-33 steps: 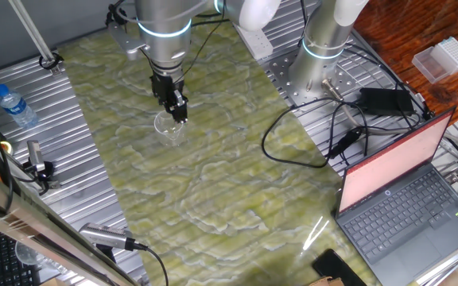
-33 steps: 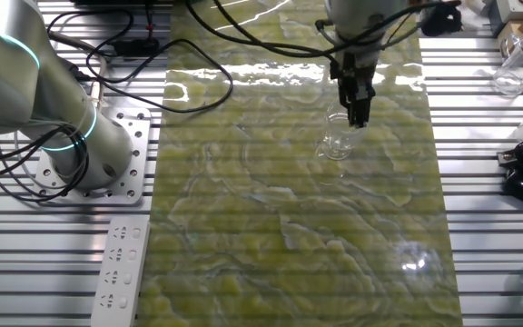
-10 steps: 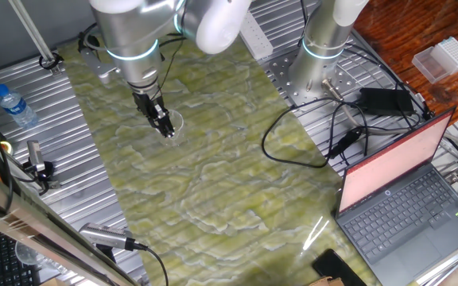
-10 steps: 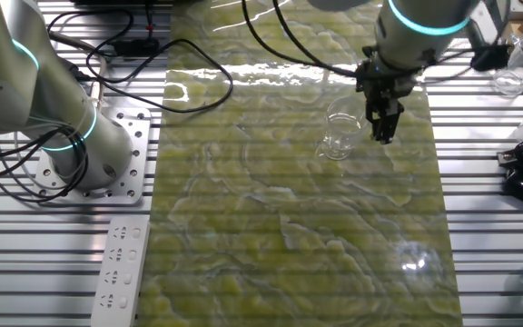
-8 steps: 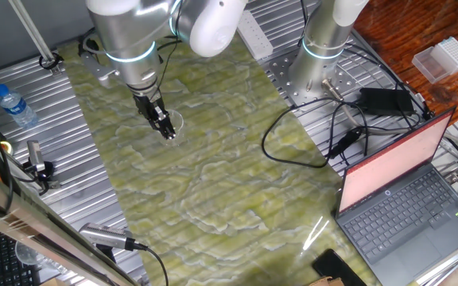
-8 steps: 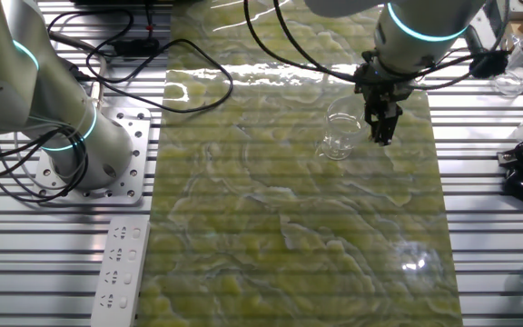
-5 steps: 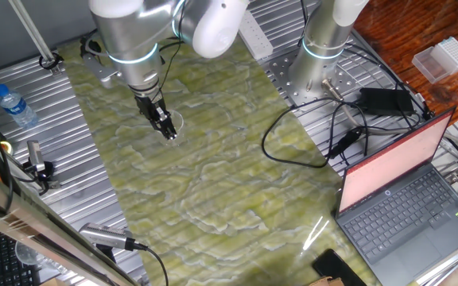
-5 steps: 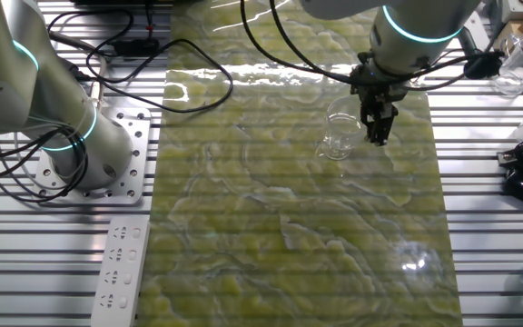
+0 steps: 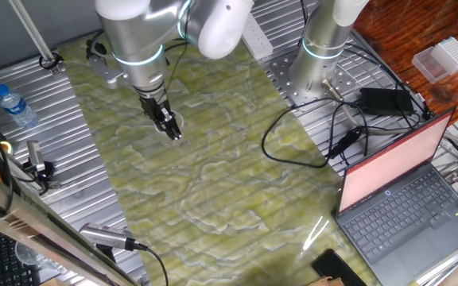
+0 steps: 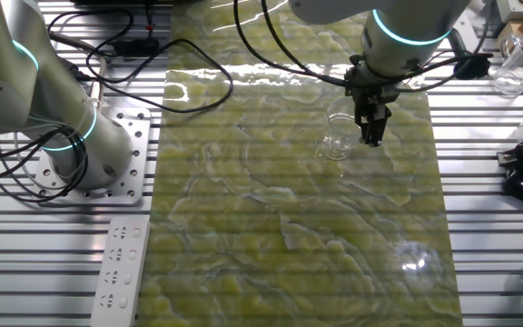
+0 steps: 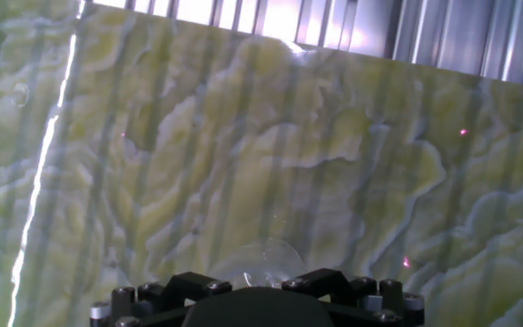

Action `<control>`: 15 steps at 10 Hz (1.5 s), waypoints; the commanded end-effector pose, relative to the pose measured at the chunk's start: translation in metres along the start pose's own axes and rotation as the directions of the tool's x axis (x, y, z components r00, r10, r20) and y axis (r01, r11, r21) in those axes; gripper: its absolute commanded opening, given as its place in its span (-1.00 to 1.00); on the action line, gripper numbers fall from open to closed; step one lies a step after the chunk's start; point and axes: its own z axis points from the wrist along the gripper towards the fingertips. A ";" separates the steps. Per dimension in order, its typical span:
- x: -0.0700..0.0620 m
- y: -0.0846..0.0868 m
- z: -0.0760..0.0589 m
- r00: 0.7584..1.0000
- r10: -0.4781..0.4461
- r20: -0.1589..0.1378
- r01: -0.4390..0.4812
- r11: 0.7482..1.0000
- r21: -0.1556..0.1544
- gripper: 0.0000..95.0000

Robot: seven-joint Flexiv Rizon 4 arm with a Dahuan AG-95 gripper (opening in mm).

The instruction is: Pick up the cup

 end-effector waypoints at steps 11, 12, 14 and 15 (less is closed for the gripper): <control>0.003 0.003 0.011 0.999 -0.022 0.029 0.021 0.999 0.045 -0.20; 0.003 0.002 0.011 0.999 -0.019 0.028 0.017 0.999 0.045 -0.60; 0.003 0.002 0.011 0.999 -0.019 0.028 0.017 0.999 0.045 -0.60; 0.003 0.002 0.011 0.999 -0.019 0.028 0.017 0.999 0.045 -0.60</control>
